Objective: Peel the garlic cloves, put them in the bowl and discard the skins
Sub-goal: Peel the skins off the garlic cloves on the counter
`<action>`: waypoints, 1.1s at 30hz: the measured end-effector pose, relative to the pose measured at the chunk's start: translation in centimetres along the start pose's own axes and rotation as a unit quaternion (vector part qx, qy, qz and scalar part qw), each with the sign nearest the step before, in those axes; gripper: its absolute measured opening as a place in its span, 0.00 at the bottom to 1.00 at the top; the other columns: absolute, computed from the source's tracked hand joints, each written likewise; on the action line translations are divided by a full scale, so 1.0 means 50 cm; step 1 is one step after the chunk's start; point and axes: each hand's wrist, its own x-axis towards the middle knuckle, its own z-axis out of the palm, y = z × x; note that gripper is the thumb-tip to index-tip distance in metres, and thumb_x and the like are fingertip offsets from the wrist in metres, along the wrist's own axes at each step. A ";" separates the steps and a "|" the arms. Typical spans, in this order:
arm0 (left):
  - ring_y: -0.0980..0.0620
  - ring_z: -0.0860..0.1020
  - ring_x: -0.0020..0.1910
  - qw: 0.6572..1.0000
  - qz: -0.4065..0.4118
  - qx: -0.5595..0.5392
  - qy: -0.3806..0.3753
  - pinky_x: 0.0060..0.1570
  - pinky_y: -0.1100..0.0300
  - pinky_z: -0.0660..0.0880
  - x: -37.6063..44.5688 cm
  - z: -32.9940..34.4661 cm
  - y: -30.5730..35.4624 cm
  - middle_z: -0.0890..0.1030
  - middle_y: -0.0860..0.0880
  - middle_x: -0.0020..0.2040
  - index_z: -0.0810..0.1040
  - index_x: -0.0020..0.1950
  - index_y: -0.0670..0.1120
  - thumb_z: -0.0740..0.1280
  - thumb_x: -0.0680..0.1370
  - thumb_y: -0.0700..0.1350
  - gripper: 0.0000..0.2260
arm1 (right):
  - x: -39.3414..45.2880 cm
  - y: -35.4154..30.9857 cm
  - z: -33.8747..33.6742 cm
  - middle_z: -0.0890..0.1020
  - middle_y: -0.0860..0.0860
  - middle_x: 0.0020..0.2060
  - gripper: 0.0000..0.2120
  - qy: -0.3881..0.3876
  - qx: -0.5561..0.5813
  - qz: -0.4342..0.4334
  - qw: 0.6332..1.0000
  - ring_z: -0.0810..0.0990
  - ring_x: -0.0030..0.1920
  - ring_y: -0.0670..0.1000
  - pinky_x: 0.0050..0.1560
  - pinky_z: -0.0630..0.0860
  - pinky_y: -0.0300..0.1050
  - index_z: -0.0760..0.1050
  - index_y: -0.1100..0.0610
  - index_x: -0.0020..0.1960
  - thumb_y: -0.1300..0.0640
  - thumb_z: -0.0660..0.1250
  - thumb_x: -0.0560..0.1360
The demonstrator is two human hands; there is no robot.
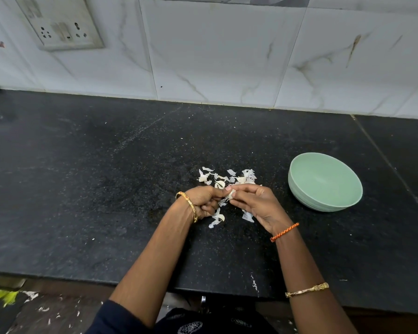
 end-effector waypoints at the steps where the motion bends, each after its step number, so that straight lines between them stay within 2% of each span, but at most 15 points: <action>1: 0.60 0.55 0.15 1.000 0.001 -0.005 0.005 0.13 0.72 0.51 0.004 -0.001 -0.005 0.61 0.56 0.21 0.70 0.39 0.46 0.64 0.79 0.43 0.10 | -0.001 0.002 0.003 0.84 0.60 0.48 0.08 0.007 -0.014 -0.005 1.000 0.83 0.45 0.49 0.47 0.81 0.39 0.80 0.66 0.51 0.71 0.68 0.73; 5: 0.61 0.56 0.16 0.999 0.018 0.001 0.044 0.12 0.70 0.52 0.014 0.000 -0.018 0.62 0.55 0.20 0.70 0.39 0.45 0.67 0.77 0.42 0.09 | 0.002 0.008 0.017 0.85 0.57 0.44 0.05 0.054 -0.086 -0.041 0.994 0.83 0.40 0.46 0.41 0.80 0.35 0.82 0.61 0.44 0.68 0.71 0.71; 10: 0.61 0.55 0.16 0.997 0.028 0.003 0.065 0.14 0.72 0.52 0.014 0.011 -0.015 0.62 0.54 0.20 0.69 0.37 0.44 0.67 0.77 0.38 0.11 | 0.006 0.009 0.027 0.84 0.53 0.36 0.06 0.098 -0.139 -0.096 0.981 0.82 0.35 0.48 0.39 0.81 0.40 0.82 0.57 0.37 0.67 0.74 0.69; 14: 0.60 0.55 0.16 0.994 0.045 -0.001 0.104 0.15 0.72 0.52 0.017 0.017 -0.006 0.62 0.53 0.23 0.70 0.37 0.44 0.68 0.77 0.38 0.11 | 0.009 0.001 0.027 0.85 0.57 0.42 0.04 0.071 -0.082 -0.062 0.992 0.83 0.43 0.50 0.43 0.81 0.37 0.82 0.61 0.43 0.68 0.70 0.72; 19: 0.61 0.54 0.16 0.997 0.028 -0.003 0.066 0.13 0.71 0.51 0.011 0.010 -0.001 0.61 0.55 0.21 0.69 0.37 0.46 0.68 0.77 0.41 0.11 | 0.004 -0.007 0.015 0.84 0.59 0.44 0.06 0.026 -0.068 -0.044 0.996 0.84 0.42 0.49 0.44 0.80 0.36 0.81 0.63 0.48 0.68 0.70 0.72; 23: 0.61 0.55 0.16 0.997 0.018 0.038 0.059 0.13 0.71 0.51 0.008 0.006 -0.012 0.61 0.55 0.20 0.70 0.38 0.45 0.64 0.78 0.38 0.09 | 0.005 0.003 0.020 0.85 0.54 0.40 0.04 0.061 -0.145 -0.059 0.986 0.84 0.37 0.47 0.39 0.79 0.34 0.83 0.62 0.44 0.68 0.71 0.71; 26: 0.61 0.55 0.16 0.996 0.013 0.059 0.064 0.13 0.71 0.51 0.009 0.003 -0.015 0.61 0.55 0.19 0.73 0.42 0.43 0.63 0.78 0.37 0.06 | 0.006 0.011 0.024 0.85 0.54 0.39 0.03 0.084 -0.187 -0.070 0.976 0.84 0.35 0.46 0.38 0.80 0.36 0.83 0.60 0.41 0.67 0.72 0.70; 29: 0.61 0.55 0.16 0.997 0.003 0.050 0.055 0.13 0.70 0.50 0.004 0.000 -0.008 0.61 0.56 0.19 0.71 0.41 0.45 0.65 0.78 0.40 0.07 | 0.010 0.010 0.021 0.85 0.55 0.42 0.03 0.068 -0.147 -0.049 0.986 0.84 0.38 0.46 0.41 0.81 0.36 0.83 0.62 0.44 0.66 0.71 0.71; 33: 0.60 0.55 0.16 0.997 0.007 0.042 0.069 0.14 0.70 0.50 -0.001 0.000 0.000 0.61 0.55 0.21 0.68 0.37 0.46 0.66 0.78 0.41 0.12 | 0.008 0.002 0.014 0.84 0.55 0.47 0.06 0.024 -0.112 -0.028 0.993 0.84 0.47 0.49 0.45 0.80 0.37 0.83 0.58 0.46 0.67 0.71 0.72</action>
